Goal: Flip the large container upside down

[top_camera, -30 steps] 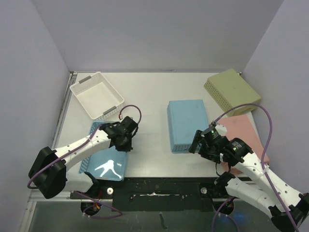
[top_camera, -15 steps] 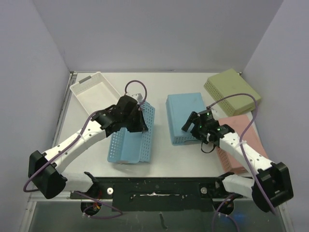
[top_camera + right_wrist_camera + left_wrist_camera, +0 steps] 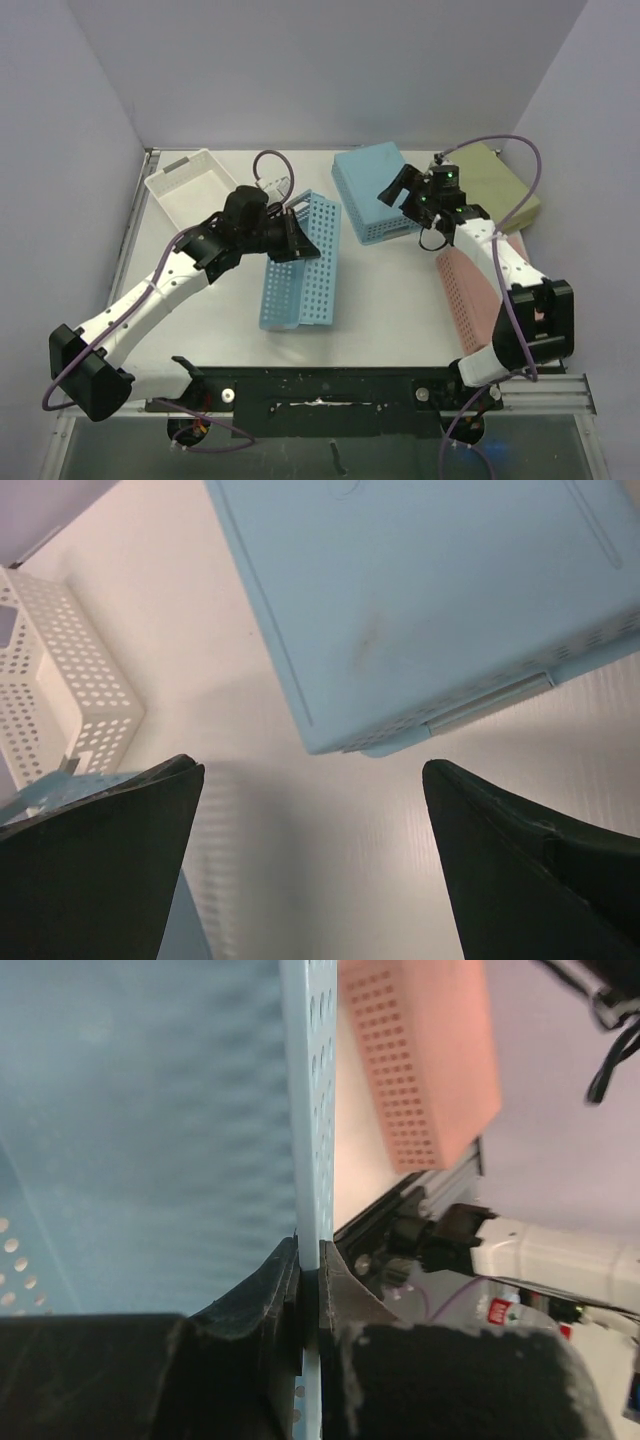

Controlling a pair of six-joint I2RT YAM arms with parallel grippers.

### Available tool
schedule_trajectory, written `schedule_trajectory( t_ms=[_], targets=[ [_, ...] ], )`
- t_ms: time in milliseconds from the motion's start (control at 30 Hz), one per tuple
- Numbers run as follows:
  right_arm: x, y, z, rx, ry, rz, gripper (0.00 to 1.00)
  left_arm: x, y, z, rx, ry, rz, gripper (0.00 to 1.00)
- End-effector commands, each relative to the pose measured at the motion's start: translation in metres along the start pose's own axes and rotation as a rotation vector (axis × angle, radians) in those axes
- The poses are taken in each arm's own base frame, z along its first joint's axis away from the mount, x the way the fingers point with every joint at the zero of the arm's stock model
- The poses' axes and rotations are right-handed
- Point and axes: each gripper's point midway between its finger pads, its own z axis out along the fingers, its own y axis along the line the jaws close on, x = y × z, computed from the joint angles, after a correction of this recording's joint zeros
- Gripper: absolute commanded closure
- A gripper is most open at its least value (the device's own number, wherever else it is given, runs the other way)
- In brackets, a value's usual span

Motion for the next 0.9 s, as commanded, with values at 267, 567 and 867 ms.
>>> schedule_trajectory(
  t_ms=[267, 567, 867],
  targets=[
    [-0.047, -0.037, -0.161, 0.123, -0.298, -0.036, 0.02, -0.011, -0.149, -0.011, 0.847, 0.042, -0.1, 1.0],
    [-0.058, -0.045, -0.206, 0.17, -0.351, -0.027, 0.02, 0.017, -0.146, 0.008, 1.09, 0.143, -0.293, 1.0],
    [-0.04, -0.059, -0.2, 0.2, -0.31, -0.01, 0.02, 0.046, -0.086, 0.052, 0.909, 0.183, -0.36, 1.0]
  ],
)
